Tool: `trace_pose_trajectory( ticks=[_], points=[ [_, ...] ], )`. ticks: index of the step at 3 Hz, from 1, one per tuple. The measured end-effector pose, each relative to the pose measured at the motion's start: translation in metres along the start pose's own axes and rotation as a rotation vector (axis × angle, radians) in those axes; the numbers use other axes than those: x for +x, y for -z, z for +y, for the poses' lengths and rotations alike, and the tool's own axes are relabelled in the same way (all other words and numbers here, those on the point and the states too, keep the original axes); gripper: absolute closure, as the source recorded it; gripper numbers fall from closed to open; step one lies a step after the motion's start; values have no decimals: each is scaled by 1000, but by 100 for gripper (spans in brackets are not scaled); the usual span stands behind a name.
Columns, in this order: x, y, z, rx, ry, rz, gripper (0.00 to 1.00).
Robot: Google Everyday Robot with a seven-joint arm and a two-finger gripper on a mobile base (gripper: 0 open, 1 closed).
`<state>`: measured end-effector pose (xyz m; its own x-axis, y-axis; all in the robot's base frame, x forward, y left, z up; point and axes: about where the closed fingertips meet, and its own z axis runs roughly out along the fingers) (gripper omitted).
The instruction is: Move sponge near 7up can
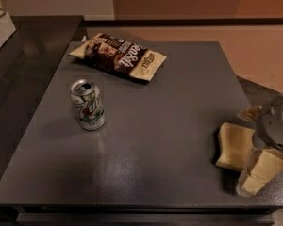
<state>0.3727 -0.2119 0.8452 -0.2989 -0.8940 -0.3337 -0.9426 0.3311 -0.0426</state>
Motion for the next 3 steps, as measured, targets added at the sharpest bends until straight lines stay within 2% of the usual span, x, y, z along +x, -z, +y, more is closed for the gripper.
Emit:
trace_pose_trajectory(
  ticks=[1,3],
  points=[
    [1,-5,-3,0,-8,-11,18],
    [-9,-2,-8,11,4,-27,64]
  ],
)
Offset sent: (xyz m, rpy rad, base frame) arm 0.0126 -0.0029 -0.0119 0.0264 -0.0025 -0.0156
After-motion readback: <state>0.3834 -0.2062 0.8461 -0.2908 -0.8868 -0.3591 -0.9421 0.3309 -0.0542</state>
